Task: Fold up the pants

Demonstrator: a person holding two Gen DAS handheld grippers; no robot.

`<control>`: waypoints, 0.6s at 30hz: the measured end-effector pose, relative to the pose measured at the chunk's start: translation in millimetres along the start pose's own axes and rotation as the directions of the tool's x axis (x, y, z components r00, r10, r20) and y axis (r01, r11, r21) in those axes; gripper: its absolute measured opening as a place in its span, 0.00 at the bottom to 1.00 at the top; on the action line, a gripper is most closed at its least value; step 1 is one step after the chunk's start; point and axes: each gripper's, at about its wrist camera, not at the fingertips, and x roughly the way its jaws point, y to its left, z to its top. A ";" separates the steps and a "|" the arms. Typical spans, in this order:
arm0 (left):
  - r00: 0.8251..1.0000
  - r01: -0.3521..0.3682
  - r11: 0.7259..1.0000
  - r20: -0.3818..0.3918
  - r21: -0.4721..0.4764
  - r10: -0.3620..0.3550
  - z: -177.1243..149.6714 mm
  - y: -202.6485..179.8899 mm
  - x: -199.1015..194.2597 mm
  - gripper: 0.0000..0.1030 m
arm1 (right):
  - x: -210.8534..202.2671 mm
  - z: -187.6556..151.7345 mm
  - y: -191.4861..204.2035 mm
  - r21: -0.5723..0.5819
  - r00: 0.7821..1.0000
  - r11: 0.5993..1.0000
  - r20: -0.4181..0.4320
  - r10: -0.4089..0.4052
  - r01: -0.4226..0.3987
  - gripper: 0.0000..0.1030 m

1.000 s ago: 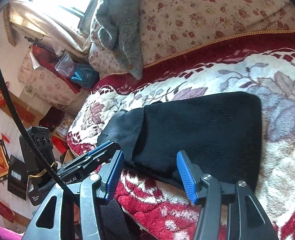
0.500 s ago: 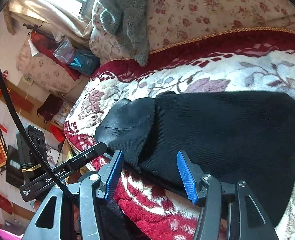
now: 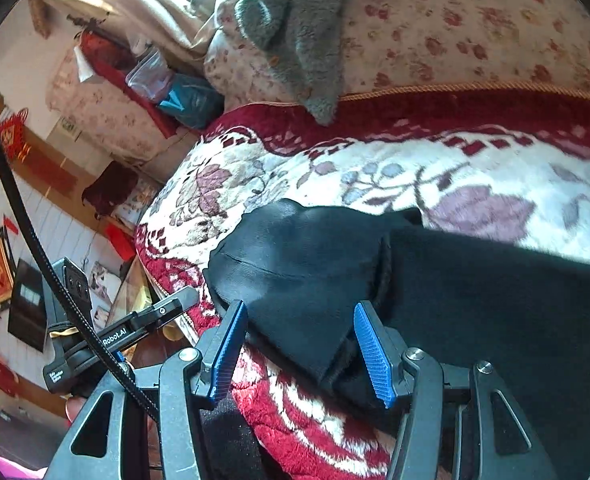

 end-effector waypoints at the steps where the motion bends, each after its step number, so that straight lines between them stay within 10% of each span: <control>1: 1.000 0.003 1.000 0.003 0.008 -0.003 0.4 -2.8 -1.2 0.45 | -3.9 0.4 -1.1 -0.002 1.000 1.000 0.014 -0.010 0.010 0.52; 10: 0.989 0.137 0.983 -0.070 0.120 -0.130 -8.3 -64.1 12.6 0.45 | -61.0 -8.1 -57.0 0.116 0.986 0.986 0.103 -0.133 0.121 0.52; 18: 0.964 0.252 0.932 -0.157 0.260 -0.217 -31.1 -133.9 32.4 0.46 | -116.3 -25.8 -102.9 0.192 0.930 0.935 0.160 -0.330 0.298 0.57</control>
